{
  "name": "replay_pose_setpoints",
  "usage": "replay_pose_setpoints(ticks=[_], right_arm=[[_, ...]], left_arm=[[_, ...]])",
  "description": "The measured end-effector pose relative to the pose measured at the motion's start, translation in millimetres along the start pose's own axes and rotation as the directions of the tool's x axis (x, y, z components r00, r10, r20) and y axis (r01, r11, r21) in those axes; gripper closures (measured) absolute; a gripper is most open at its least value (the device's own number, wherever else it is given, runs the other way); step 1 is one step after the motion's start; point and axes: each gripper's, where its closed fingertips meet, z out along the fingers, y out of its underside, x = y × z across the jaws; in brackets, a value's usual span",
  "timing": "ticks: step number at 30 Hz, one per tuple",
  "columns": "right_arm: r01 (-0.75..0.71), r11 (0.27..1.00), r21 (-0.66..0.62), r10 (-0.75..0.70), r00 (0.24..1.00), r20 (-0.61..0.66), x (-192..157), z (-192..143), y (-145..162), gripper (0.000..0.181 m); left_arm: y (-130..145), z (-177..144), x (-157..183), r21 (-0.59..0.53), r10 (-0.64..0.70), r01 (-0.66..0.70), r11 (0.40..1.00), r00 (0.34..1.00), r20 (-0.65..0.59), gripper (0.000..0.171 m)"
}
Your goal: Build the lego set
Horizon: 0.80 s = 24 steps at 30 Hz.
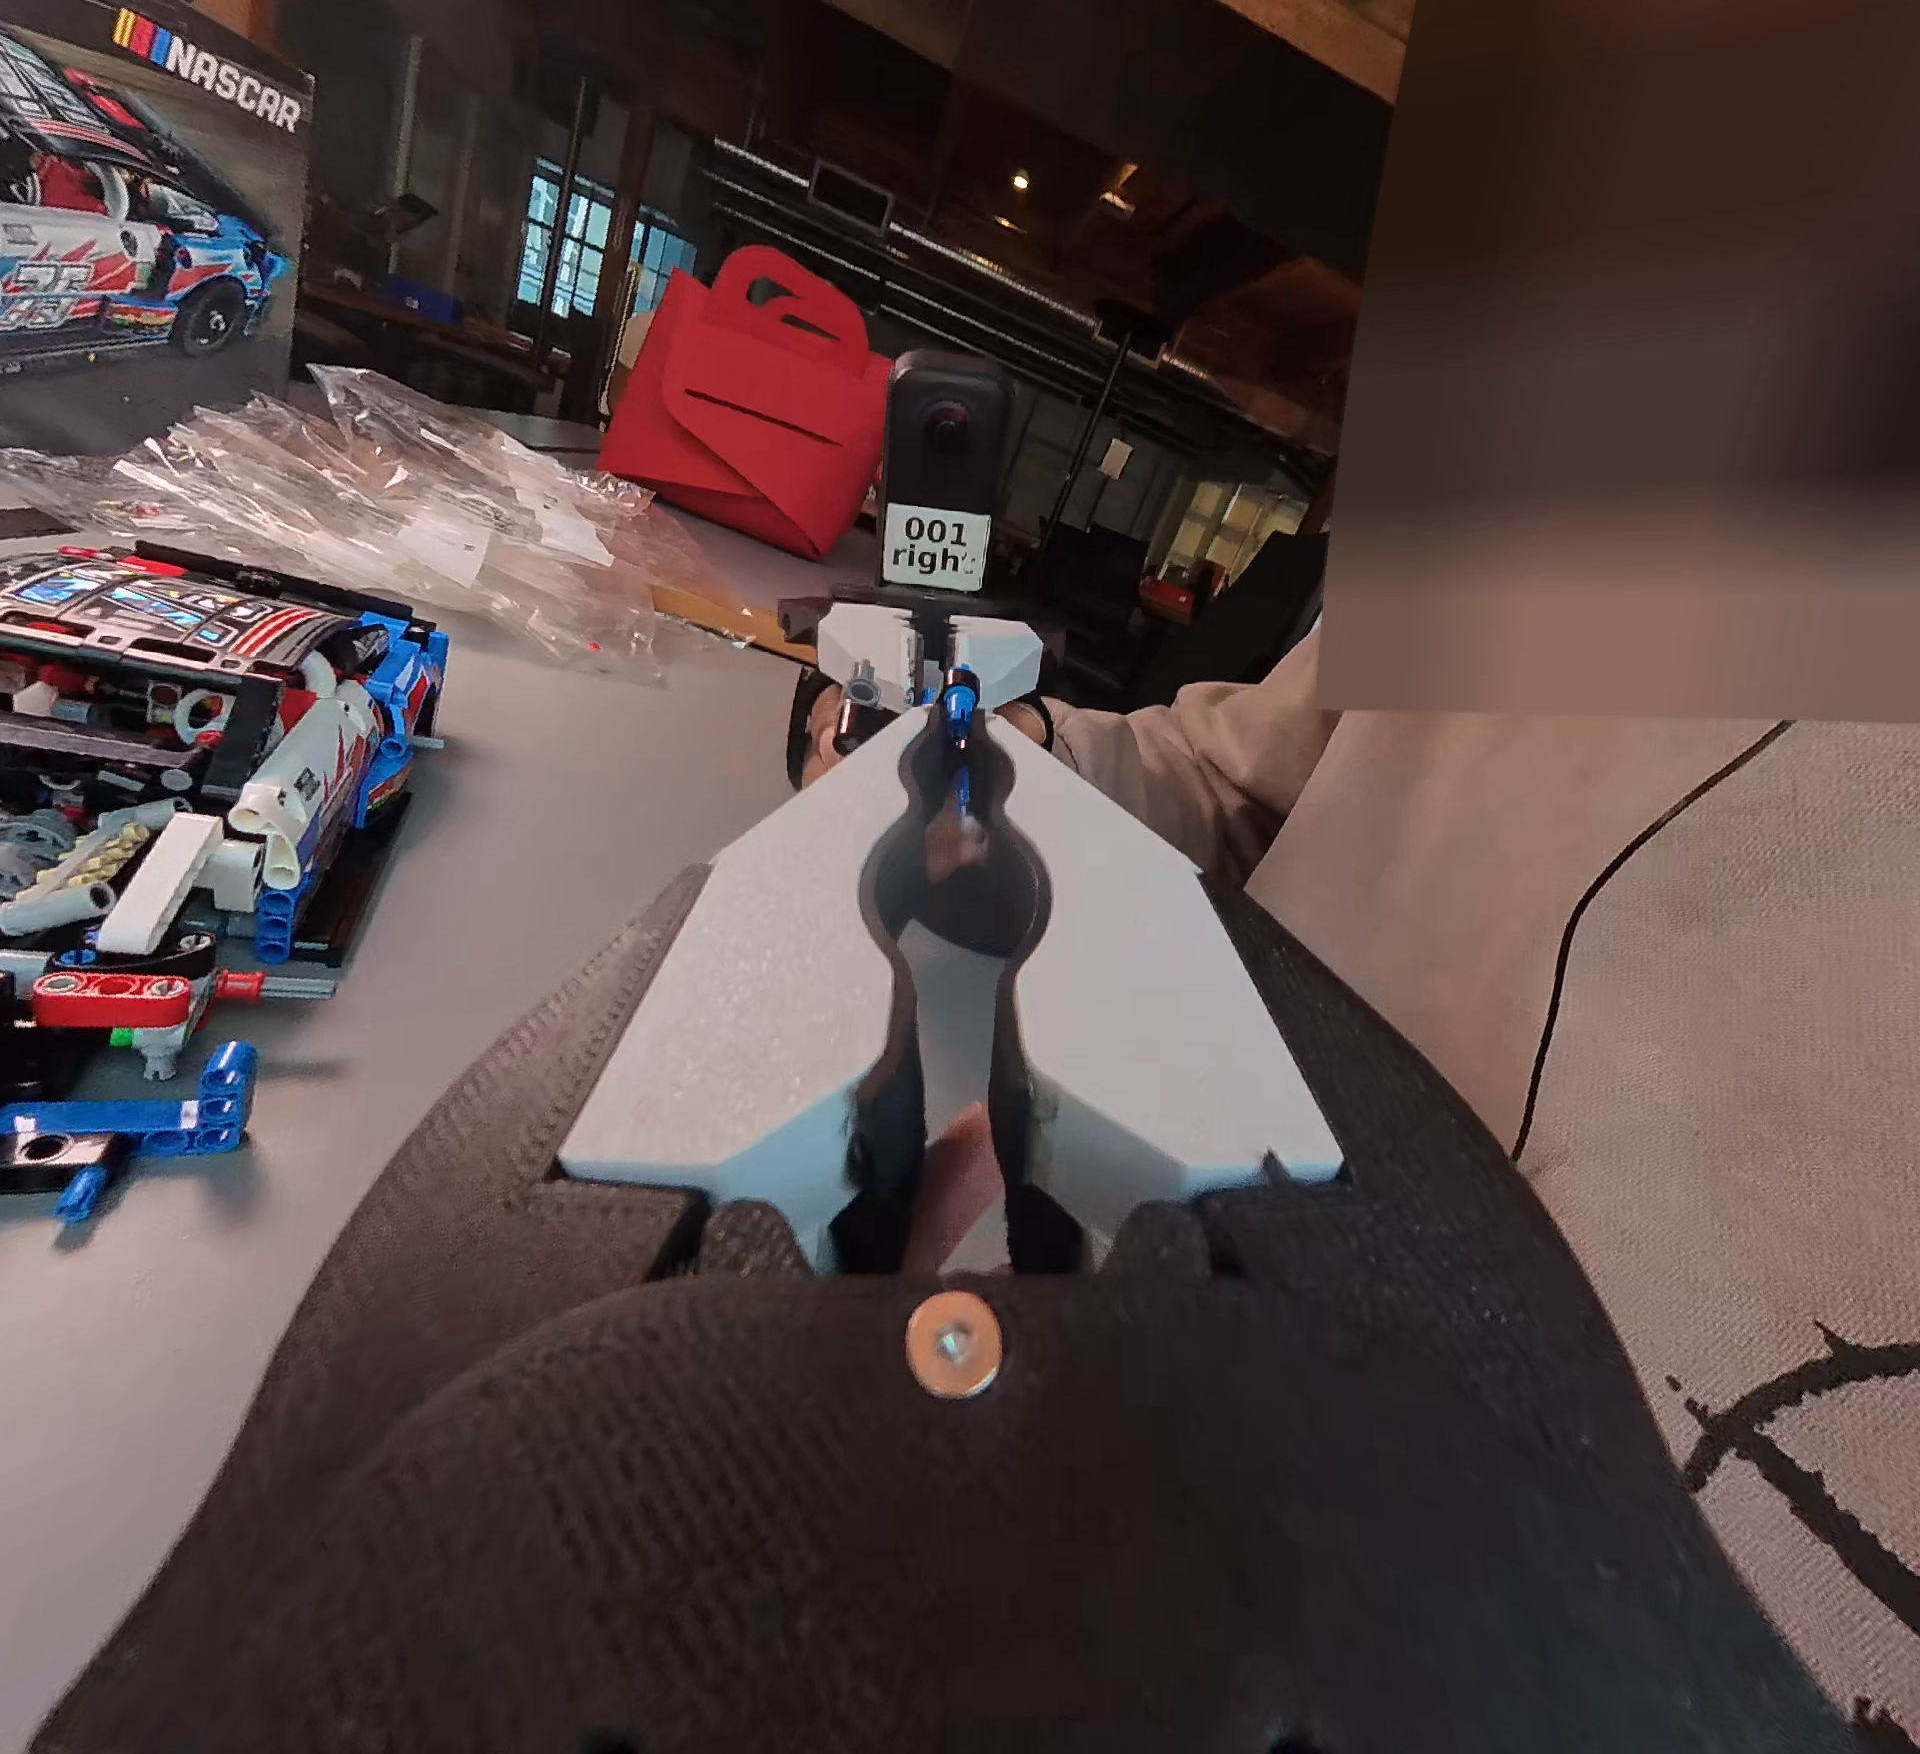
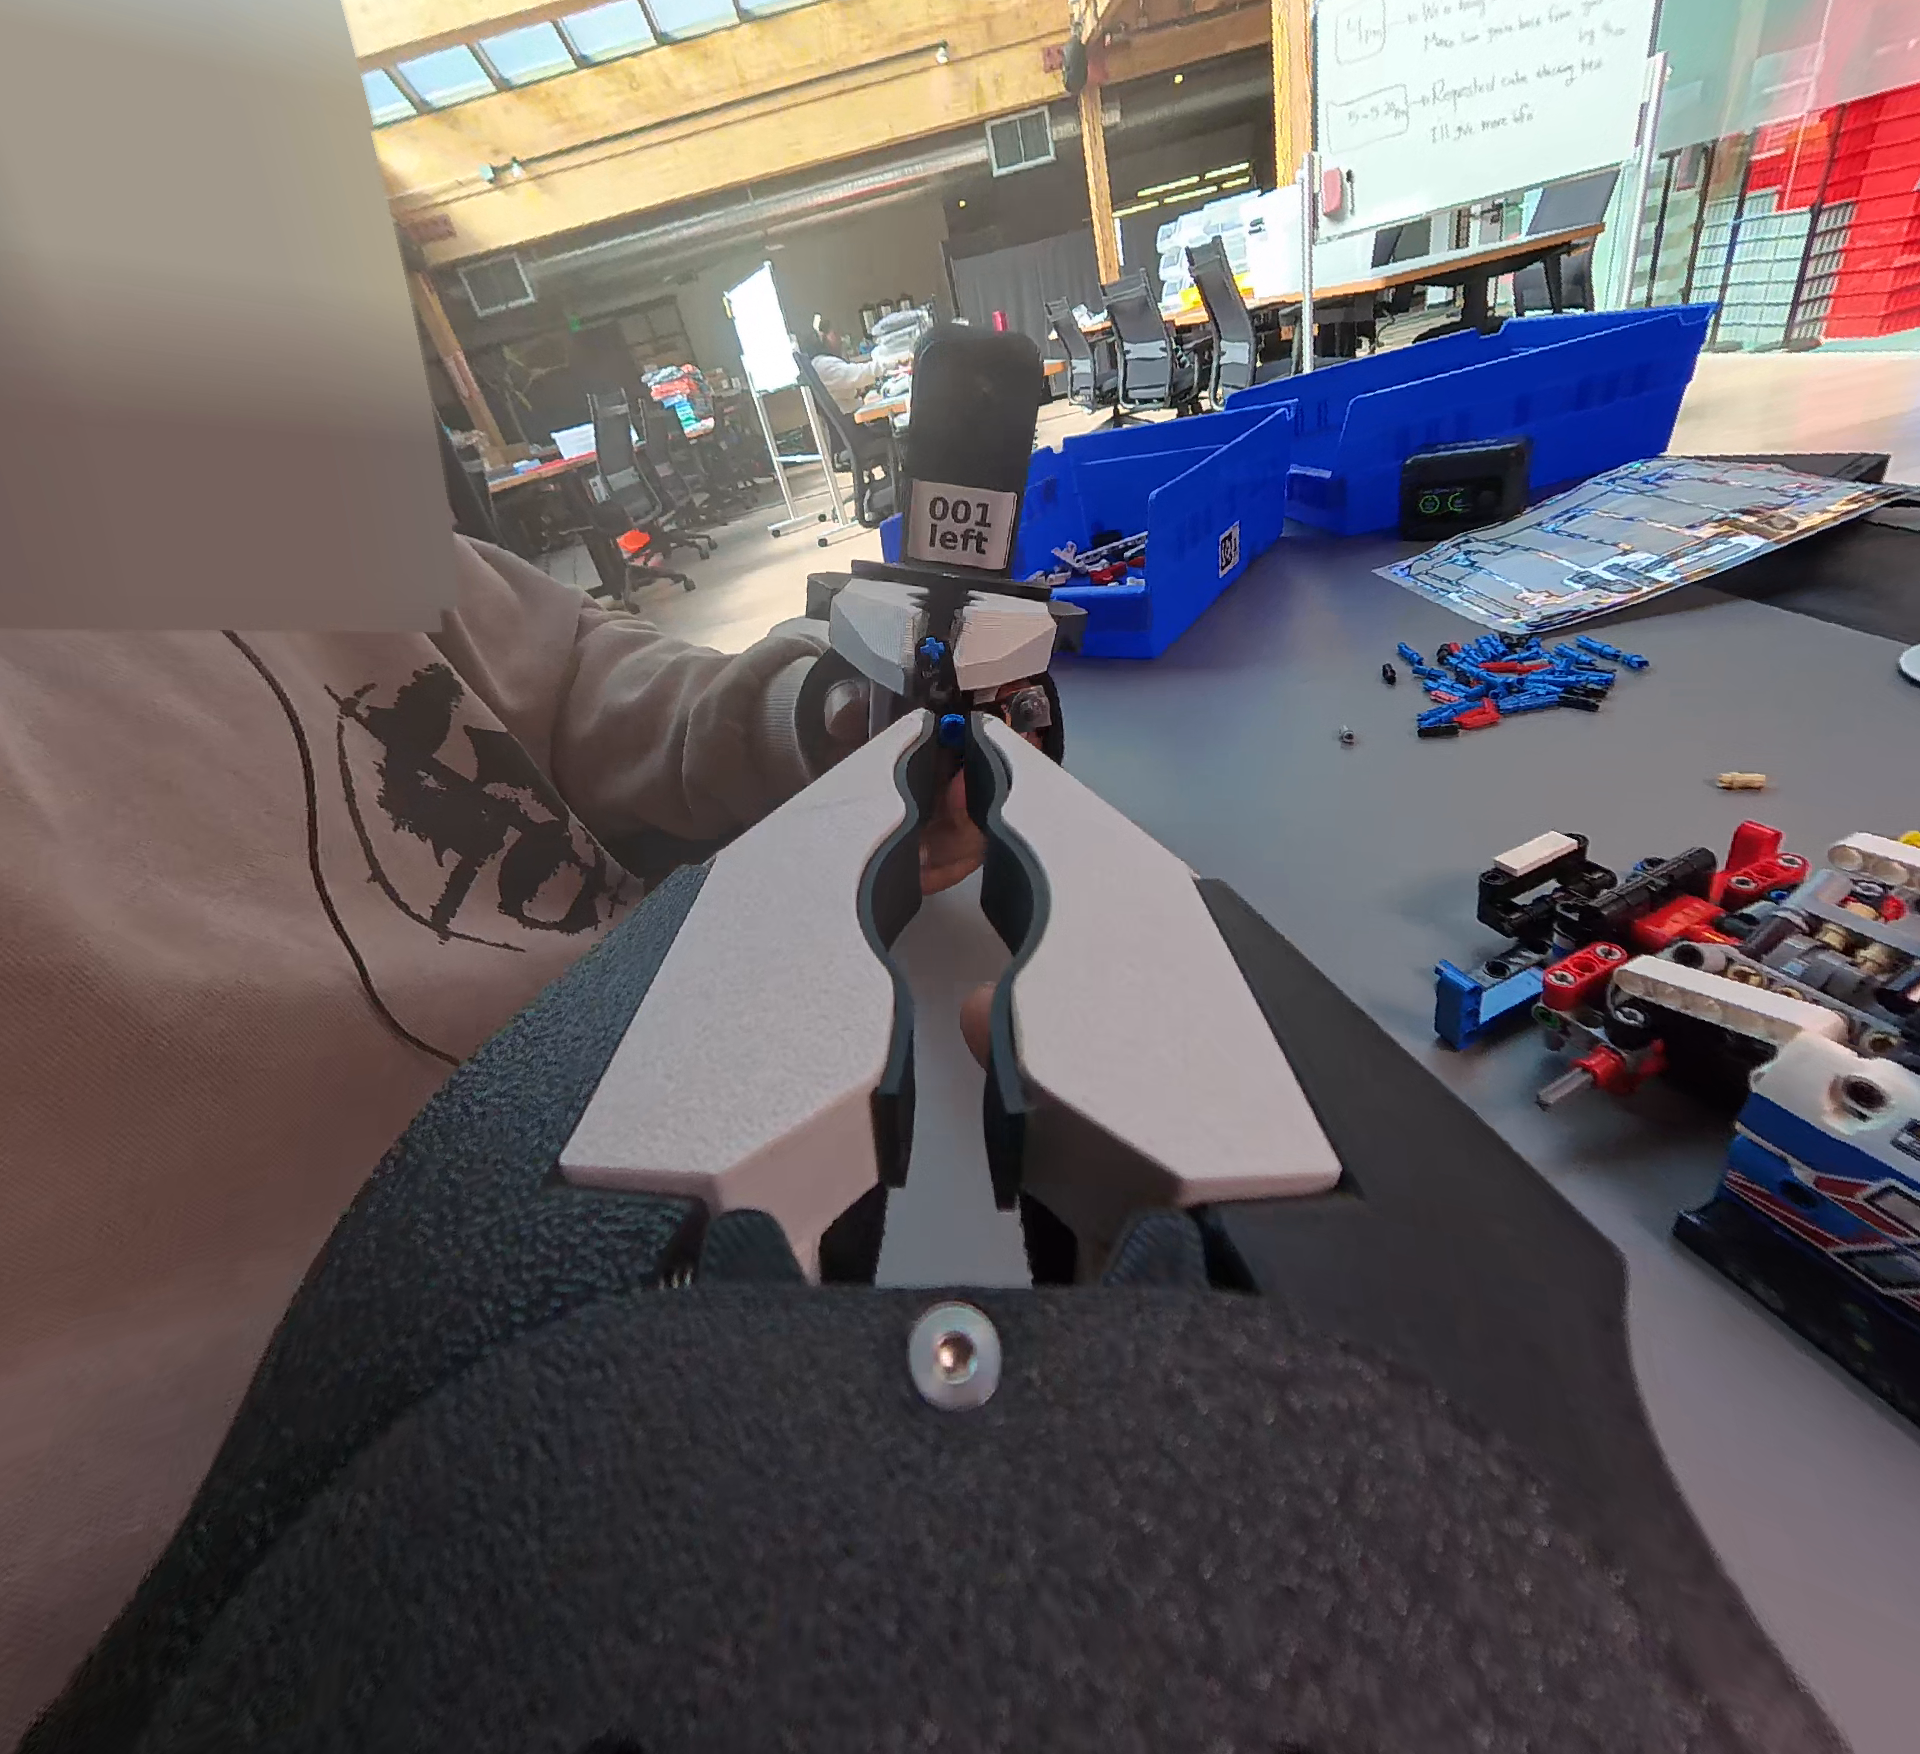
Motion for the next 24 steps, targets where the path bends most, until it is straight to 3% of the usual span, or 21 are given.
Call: replay_pose_setpoints(ticks=[6, 13, 19, 24], right_arm=[[-0.026, 0.999, 0.040, 0.029, 0.998, -0.052, 0, 8, -7, 0.180], [-0.006, 0.998, 0.064, 0.012, 0.996, -0.091, 2, 8, -7, 0.180], [0.123, 0.992, 0.043, -0.114, 0.979, -0.167, 6, 9, -8, 0.179], [0.150, 0.986, 0.070, -0.138, 0.979, -0.151, 1, 9, -12, 0.180]], left_arm=[[-12, -4, 2, 0.090, -0.036, 0.038, 0.995, 0.999, -0.030, 0.170], [-12, -3, 0, 0.083, -0.040, 0.041, 0.996, 0.999, -0.016, 0.171], [-15, -4, 0, 0.106, -0.088, 0.092, 0.990, 0.995, -0.038, 0.171], [-19, -4, 4, 0.127, -0.113, 0.122, 0.984, 0.991, -0.076, 0.170]])
